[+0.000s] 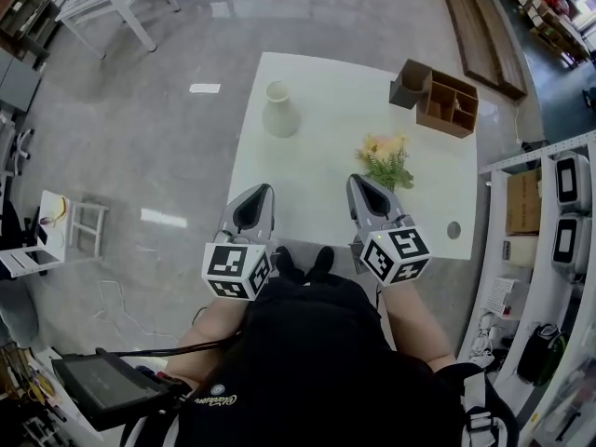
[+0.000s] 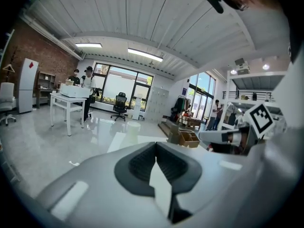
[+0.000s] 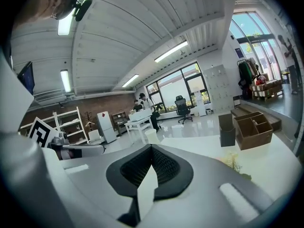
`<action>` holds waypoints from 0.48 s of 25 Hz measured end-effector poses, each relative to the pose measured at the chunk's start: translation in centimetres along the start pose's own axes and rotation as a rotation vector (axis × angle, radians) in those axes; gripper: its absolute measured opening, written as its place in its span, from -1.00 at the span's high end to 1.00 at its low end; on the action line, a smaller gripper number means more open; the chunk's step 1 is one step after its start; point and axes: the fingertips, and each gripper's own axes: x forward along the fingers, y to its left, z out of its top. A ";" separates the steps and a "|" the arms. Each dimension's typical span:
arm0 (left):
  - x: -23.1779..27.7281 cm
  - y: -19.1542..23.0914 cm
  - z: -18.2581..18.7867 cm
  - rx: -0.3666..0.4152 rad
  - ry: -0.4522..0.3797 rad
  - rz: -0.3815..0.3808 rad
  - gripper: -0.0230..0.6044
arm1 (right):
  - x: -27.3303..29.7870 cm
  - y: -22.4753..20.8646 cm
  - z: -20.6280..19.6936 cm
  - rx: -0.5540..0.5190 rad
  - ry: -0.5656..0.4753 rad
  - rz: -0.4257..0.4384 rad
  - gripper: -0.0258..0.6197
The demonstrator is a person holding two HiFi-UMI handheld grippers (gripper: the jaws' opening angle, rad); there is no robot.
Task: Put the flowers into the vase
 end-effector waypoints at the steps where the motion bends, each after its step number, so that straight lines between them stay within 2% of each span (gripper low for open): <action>1: 0.4 -0.2 -0.2 -0.001 0.008 -0.006 0.90 | 0.0 -0.8 -0.2 -0.008 0.014 -0.010 0.92; 3: 1.1 -0.6 -0.6 -0.005 0.022 -0.017 0.90 | -0.2 -2.7 -0.8 -0.027 0.055 -0.038 0.92; 5: 1.8 -1.0 -1.2 -0.006 0.038 -0.028 0.90 | -0.3 -5.1 -2.2 -0.056 0.138 -0.072 0.92; 12: 2.8 -2.3 -2.1 0.000 0.073 -0.062 0.91 | -3.1 -14.3 -10.3 -0.162 0.590 -0.217 0.92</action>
